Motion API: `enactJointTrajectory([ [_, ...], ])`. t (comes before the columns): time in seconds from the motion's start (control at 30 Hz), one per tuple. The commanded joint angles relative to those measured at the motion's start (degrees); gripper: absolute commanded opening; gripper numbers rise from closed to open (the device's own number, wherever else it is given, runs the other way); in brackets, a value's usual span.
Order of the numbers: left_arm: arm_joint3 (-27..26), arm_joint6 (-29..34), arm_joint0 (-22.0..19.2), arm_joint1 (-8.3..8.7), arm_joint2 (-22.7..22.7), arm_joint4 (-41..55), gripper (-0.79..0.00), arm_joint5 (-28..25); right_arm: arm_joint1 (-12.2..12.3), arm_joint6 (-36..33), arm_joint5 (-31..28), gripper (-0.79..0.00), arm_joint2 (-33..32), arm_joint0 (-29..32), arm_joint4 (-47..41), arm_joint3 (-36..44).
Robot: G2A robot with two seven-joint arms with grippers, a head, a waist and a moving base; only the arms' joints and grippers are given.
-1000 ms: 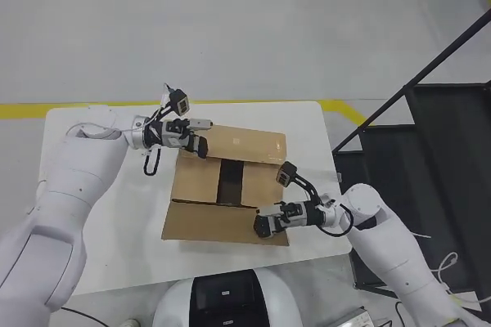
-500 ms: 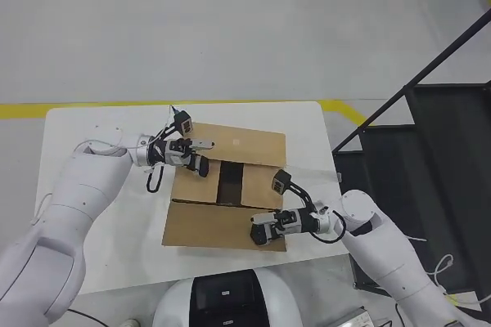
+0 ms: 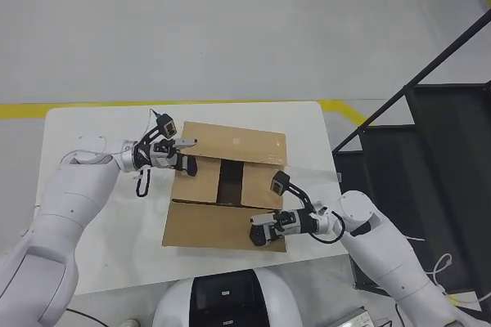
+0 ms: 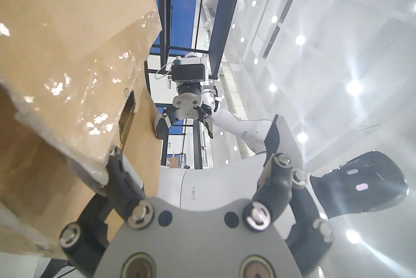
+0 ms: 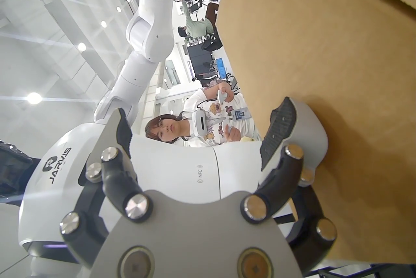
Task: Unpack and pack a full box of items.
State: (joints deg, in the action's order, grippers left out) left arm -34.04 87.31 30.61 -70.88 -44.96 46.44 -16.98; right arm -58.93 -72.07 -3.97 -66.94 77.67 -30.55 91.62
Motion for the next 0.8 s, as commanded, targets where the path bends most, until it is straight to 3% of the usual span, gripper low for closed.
enactJointTrajectory([
  [0.0,0.0,-0.4,-0.2,-0.21,-0.4,0.6,0.0,-0.4,0.0,0.0,0.0,0.0,0.0,0.0,-0.1,-0.1],
  [0.5,1.3,-2.1,-5.0,-2.69,-2.8,4.5,0.0,-2.1,0.3,-0.3,0.5,0.0,0.7,0.0,0.5,-0.7],
  [0.77,6.8,-6.4,-10.2,-5.95,-0.9,3.2,0.0,-2.6,0.4,0.4,0.2,0.0,0.8,0.3,1.0,-0.7],
])
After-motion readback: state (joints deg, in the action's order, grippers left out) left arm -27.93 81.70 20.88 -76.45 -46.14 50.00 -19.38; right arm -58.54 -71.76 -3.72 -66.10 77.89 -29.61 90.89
